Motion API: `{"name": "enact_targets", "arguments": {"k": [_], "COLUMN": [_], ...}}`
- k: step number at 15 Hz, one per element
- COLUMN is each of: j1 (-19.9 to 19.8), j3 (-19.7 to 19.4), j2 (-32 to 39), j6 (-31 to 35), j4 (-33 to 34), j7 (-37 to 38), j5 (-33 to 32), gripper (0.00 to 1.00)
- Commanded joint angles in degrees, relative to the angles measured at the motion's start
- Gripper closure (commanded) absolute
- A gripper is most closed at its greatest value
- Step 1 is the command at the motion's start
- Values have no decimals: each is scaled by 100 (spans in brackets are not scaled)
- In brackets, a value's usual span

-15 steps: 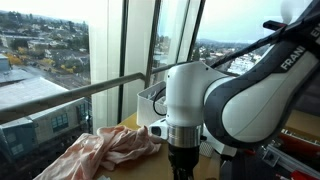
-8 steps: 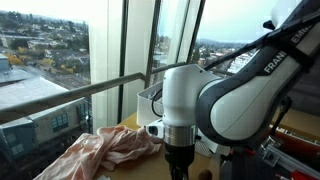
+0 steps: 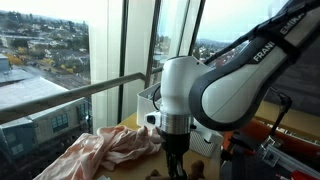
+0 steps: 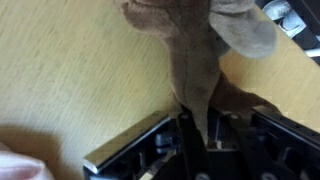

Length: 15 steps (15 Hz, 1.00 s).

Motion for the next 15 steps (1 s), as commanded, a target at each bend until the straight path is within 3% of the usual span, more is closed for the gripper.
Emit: {"name": "enact_targets", "arguments": {"k": [1,8,15], "j1": [-202,-424,-579], "j3": [2,-171,-583], "j2": [-300,-1227,-2152], "j6": [-258,-637,-1000], "j4": [127,340,572], "j7": [-34,-56,-133], "j5": [-74,-71,-36], "gripper": [97,97,97]}}
